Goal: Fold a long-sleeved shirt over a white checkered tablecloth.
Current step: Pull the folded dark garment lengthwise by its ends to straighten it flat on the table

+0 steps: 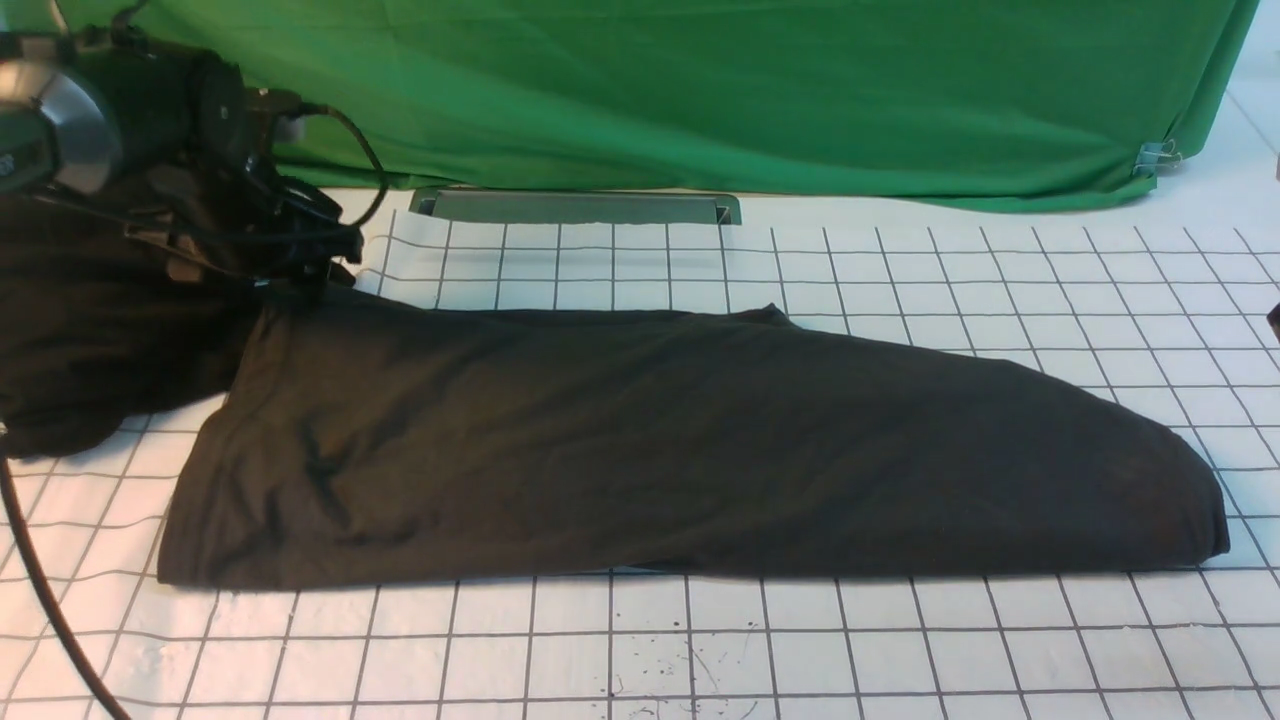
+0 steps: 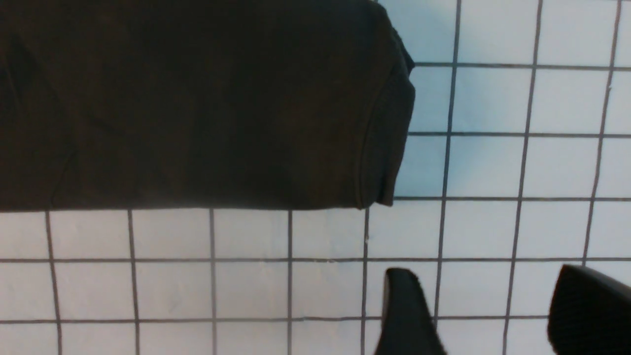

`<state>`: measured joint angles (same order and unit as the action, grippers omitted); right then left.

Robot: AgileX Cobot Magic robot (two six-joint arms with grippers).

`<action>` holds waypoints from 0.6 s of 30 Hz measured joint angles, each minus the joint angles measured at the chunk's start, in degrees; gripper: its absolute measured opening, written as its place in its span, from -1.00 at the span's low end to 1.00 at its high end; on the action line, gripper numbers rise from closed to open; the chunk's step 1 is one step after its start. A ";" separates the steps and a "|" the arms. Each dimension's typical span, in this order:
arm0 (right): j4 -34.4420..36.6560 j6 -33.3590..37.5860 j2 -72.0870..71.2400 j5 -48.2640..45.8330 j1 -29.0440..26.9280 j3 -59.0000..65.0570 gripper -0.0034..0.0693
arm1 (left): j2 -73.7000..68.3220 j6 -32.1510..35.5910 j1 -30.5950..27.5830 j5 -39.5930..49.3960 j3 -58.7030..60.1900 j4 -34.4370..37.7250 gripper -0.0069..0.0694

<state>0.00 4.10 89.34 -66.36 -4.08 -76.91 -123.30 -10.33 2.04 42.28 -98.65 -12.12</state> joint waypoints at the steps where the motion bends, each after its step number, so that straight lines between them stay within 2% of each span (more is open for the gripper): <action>1: 0.00 0.00 0.00 0.00 0.00 0.00 0.13 | -0.35 -0.04 0.00 -0.02 0.00 0.49 0.35; 3: 0.00 0.00 0.00 0.00 0.00 0.00 0.11 | -0.89 -0.07 0.00 -0.15 0.00 1.00 0.19; 6: 0.00 0.00 0.00 0.00 0.00 0.00 0.10 | -1.28 0.77 0.00 -0.29 0.00 1.40 -0.26; 7: 0.00 0.00 0.00 0.00 0.00 0.00 0.10 | -1.28 1.03 0.00 -0.29 0.00 1.45 -0.30; 8: 0.00 0.00 0.00 0.00 0.00 0.00 0.10 | -1.28 2.36 0.00 -0.29 -0.05 1.55 -0.63; 12: 0.00 0.00 0.00 0.00 0.00 0.00 0.10 | -0.87 3.27 0.00 -0.15 -0.05 0.66 -0.77; 18: 0.43 0.00 0.00 0.05 0.00 0.00 0.06 | 1.98 3.27 0.06 2.23 -3.08 -1.74 -0.78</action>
<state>0.43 4.10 89.34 -66.31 -4.08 -76.91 -121.33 -7.07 2.10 44.50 -101.73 -13.86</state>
